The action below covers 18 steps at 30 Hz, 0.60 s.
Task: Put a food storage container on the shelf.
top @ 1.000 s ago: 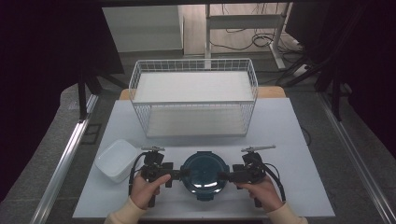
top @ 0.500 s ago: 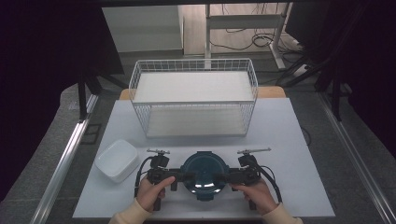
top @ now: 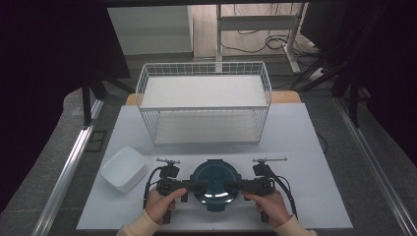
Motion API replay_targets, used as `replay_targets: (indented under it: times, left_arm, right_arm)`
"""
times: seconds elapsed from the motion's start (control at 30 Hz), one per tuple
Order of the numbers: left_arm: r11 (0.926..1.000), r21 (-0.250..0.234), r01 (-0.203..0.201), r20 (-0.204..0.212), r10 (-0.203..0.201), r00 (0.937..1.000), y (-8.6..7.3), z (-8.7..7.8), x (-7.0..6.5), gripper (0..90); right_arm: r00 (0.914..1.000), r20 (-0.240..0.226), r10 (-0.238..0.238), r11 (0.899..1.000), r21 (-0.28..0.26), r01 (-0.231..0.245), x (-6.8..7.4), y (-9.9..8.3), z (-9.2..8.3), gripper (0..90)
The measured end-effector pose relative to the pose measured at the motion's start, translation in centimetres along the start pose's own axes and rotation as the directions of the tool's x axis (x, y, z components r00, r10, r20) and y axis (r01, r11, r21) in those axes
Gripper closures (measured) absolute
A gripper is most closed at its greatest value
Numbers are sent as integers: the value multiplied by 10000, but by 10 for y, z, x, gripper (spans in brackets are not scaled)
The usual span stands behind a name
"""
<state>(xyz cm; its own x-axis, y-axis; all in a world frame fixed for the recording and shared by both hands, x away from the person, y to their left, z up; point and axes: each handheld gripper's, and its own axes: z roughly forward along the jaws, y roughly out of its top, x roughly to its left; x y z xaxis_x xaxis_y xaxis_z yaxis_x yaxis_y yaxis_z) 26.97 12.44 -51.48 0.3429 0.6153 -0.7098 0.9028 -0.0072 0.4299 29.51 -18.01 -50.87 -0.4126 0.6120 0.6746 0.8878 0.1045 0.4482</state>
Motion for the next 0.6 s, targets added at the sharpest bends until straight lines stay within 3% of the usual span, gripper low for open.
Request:
replay_targets:
  times: [0.2, 0.6]
  left_arm:
    - [9992, -69, 393, 218, -392, 9990, 1, -5, 2, 323]
    - [9981, -532, 299, 186, -290, 9994, -1, -12, -4, 385]
  right_arm:
    - [9994, -31, 359, 9993, -131, -359, -1, 0, -3, 296]
    - [9991, -240, 342, 9980, -532, -354, 1, -2, -12, 372]
